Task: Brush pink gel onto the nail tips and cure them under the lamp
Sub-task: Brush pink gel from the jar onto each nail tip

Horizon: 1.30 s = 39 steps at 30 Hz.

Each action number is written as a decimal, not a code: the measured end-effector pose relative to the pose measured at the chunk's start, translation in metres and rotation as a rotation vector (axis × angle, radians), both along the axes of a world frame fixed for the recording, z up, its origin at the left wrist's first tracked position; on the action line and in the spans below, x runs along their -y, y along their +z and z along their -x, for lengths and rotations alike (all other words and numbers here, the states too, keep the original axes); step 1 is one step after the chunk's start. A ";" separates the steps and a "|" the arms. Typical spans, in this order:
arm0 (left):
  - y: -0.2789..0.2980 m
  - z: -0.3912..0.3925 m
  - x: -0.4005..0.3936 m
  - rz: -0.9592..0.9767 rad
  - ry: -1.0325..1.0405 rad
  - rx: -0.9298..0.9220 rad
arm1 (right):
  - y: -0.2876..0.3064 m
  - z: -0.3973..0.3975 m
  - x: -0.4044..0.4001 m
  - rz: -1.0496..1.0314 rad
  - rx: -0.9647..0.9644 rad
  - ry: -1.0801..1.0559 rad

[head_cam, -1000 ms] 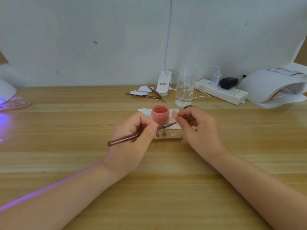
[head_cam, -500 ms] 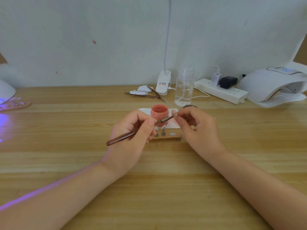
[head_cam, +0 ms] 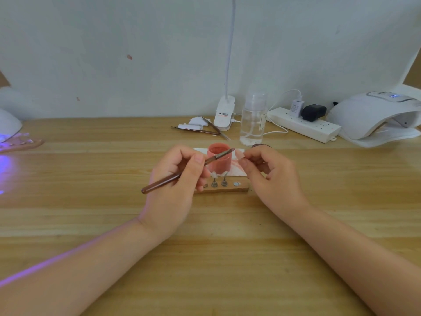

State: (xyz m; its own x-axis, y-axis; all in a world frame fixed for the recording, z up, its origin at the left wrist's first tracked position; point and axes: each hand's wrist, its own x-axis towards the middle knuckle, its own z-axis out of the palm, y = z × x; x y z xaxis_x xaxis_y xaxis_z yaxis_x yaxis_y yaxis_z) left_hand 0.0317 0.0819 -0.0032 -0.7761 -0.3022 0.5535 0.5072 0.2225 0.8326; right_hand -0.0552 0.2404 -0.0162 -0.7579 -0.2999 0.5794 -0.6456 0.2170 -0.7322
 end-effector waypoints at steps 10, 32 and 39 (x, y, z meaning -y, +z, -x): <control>0.001 -0.002 -0.001 0.009 -0.039 0.007 | -0.001 0.000 0.000 0.008 0.012 0.009; 0.003 -0.004 -0.005 0.118 0.004 0.014 | 0.000 0.002 0.001 0.013 -0.045 -0.035; 0.002 -0.010 -0.006 0.278 0.029 0.018 | 0.002 -0.001 0.001 0.002 -0.054 -0.043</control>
